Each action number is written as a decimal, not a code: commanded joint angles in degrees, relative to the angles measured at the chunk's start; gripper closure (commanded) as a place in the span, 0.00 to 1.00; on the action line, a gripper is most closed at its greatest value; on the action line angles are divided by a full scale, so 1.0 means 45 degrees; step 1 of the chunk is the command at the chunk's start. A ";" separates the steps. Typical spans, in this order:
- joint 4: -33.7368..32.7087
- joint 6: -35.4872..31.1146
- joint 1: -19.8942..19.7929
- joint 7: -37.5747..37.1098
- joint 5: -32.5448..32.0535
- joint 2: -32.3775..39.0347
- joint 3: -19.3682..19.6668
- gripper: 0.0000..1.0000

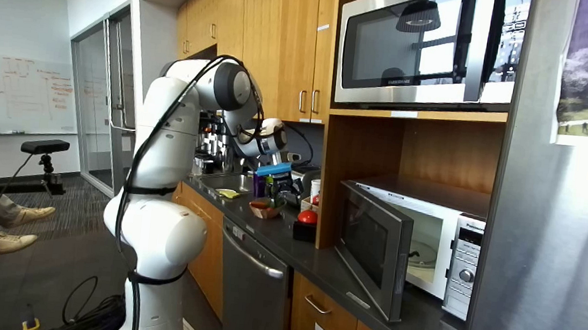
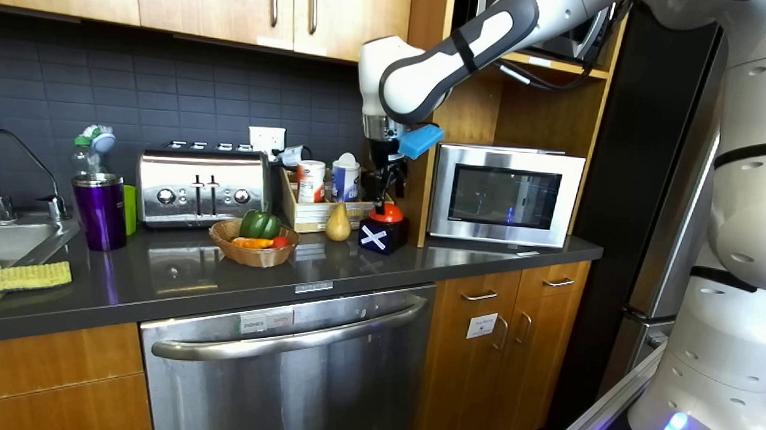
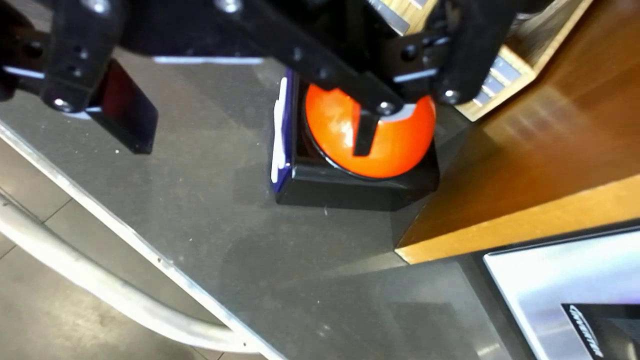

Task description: Press the red button

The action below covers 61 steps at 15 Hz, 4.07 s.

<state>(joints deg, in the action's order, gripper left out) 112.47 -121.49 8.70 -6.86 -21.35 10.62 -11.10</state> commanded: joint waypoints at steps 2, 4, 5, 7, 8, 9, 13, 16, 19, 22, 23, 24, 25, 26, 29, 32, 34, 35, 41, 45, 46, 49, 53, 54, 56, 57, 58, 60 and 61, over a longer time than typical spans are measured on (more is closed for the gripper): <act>-0.0798 -0.0262 0.0279 0.0016 -0.0542 0.0557 0.0503 0.00; -0.0964 -0.0326 0.0285 0.0023 -0.0584 0.0678 0.0605 0.00; -0.1014 -0.0357 0.0291 0.0026 -0.0604 0.0720 0.0648 0.00; -0.1107 -0.0406 0.0307 0.0026 -0.0648 0.0804 0.0718 0.26; -0.1151 -0.0428 0.0312 0.0033 -0.0665 0.0845 0.0742 0.31; -0.1186 -0.0462 0.0324 0.0029 -0.0714 0.0888 0.0772 0.39; -0.1326 -0.0520 0.0419 -0.0017 -0.1114 0.1062 0.0923 0.70; -0.1512 -0.0532 0.0494 -0.0079 -0.1503 0.1224 0.1043 0.94; -0.1671 -0.0560 0.0565 -0.0108 -0.1846 0.1369 0.1150 1.00; -0.1854 -0.0585 0.0604 -0.0131 -0.2114 0.1529 0.1218 1.00; -0.1909 -0.0603 0.0616 -0.0143 -0.2180 0.1585 0.1248 1.00; -0.1947 -0.0622 0.0624 -0.0146 -0.2224 0.1635 0.1271 1.00; -0.1993 -0.0625 0.0625 -0.0129 -0.2249 0.1687 0.1287 1.00; -0.2040 -0.0626 0.0627 -0.0122 -0.2258 0.1731 0.1302 1.00; -0.2123 -0.0616 0.0649 -0.0099 -0.2207 0.1876 0.1350 1.00; -0.2113 -0.0615 0.0655 -0.0089 -0.2187 0.1993 0.1382 1.00; -0.2078 -0.0629 0.0648 -0.0084 -0.2179 0.1999 0.1403 1.00; -0.2074 -0.0618 0.0649 -0.0083 -0.2174 0.2017 0.1416 1.00; -0.2012 -0.0635 0.0683 -0.0105 -0.2117 0.1873 0.1424 1.00; -0.1971 -0.0675 0.0925 -0.0315 -0.2301 0.1400 0.1356 1.00; -0.1959 -0.0679 0.1006 -0.0371 -0.2342 0.1292 0.1340 1.00; -0.1742 -0.0487 0.1281 -0.0505 -0.2359 0.0841 0.1233 1.00; -0.1048 0.0247 0.1416 -0.0351 -0.1721 -0.0024 0.0909 1.00; -0.0810 0.0488 0.1413 -0.0405 -0.1609 -0.0279 0.0832 1.00; -0.0406 0.1131 0.1286 -0.0169 -0.1025 -0.0753 0.0629 1.00; -0.0177 0.1423 0.1202 0.0086 -0.0585 -0.1008 0.0535 1.00; 0.0092 0.1671 0.1131 0.0232 -0.0194 -0.1287 0.0484 1.00; 0.0671 0.2070 0.0998 0.0520 0.0573 -0.1848 0.0455 1.00; 0.0966 0.2252 0.0937 0.0595 0.0834 -0.2097 0.0467 1.00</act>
<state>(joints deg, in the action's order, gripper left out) 111.69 -113.40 14.33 -6.11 -21.14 6.39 -8.34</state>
